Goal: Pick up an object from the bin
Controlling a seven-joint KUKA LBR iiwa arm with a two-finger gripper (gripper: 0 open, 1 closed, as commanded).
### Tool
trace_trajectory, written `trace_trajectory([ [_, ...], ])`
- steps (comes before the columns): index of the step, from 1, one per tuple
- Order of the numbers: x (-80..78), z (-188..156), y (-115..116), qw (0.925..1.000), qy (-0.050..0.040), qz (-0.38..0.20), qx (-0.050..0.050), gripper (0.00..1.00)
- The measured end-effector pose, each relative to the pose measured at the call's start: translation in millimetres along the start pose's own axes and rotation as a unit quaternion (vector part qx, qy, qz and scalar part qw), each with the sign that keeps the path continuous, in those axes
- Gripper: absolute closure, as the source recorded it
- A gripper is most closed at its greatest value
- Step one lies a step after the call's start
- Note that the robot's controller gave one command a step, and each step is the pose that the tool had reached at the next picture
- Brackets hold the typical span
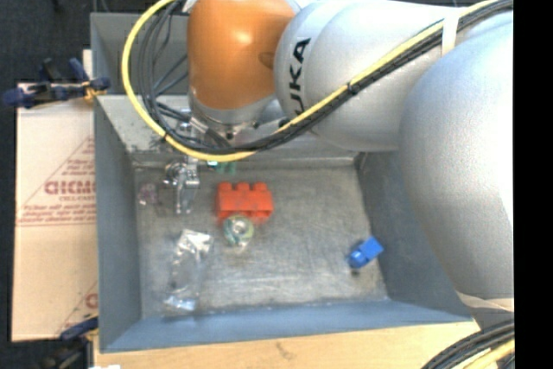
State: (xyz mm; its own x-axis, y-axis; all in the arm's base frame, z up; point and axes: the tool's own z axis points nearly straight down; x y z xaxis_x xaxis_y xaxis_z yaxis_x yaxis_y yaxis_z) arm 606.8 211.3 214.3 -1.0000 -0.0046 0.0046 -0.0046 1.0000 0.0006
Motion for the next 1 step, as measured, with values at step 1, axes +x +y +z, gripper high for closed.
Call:
trace_trajectory([
  [1,-43.5,130.6,-44.4,0.9985,-0.0049,0.054,-0.001,0.00],
])
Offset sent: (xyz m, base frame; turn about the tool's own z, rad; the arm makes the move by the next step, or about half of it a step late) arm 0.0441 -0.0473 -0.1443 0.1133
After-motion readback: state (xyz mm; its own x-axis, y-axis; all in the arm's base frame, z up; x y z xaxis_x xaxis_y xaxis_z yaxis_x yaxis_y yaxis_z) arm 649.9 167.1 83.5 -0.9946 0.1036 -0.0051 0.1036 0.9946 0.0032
